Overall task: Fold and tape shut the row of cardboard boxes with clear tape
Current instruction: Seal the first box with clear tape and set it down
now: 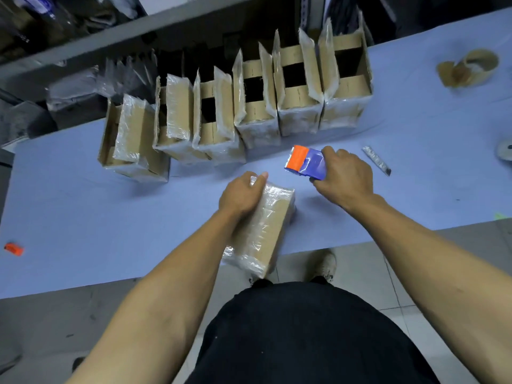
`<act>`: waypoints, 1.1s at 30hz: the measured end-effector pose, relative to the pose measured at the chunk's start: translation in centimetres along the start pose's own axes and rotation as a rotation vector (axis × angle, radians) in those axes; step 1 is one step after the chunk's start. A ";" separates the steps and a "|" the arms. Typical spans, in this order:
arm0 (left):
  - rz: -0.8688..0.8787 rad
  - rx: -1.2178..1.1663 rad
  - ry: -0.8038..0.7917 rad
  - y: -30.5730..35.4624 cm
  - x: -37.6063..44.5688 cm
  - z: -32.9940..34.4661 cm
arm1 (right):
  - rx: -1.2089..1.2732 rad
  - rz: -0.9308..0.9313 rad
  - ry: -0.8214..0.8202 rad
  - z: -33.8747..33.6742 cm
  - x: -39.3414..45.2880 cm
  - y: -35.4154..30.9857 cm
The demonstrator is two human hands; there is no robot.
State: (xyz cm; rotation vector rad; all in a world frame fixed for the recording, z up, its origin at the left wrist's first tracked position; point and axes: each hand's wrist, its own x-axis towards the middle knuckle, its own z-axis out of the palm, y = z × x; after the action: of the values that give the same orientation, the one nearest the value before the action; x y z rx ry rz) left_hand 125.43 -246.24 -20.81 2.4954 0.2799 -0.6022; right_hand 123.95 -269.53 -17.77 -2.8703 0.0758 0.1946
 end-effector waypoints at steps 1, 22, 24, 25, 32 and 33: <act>-0.038 -0.102 0.033 -0.1 -0.5 0.5 | 0.086 0.029 0.007 -0.2 0.1 0.0; 0.121 -0.995 -0.328 4.5 -2.3 -5.8 | 0.352 -0.290 0.149 -4.7 0.9 -3.0; 0.132 -1.032 -0.312 4.6 -2.4 -5.9 | 0.366 -0.298 0.148 -5.0 0.9 -3.2; 0.130 -1.019 -0.292 4.7 -2.3 -6.0 | 0.364 -0.300 0.150 -5.0 1.0 -3.2; 0.075 -0.921 -0.149 5.2 -2.2 -5.5 | 0.304 -0.343 0.120 -5.1 1.4 -3.2; 0.047 -0.974 -0.186 5.2 -2.3 -5.5 | 0.308 -0.347 0.114 -5.1 1.4 -3.3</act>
State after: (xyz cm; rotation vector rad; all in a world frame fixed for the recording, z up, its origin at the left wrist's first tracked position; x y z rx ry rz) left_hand 127.03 -247.61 -13.15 1.4980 0.3367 -0.5027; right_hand 126.17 -267.75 -12.24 -2.5334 -0.3394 -0.0457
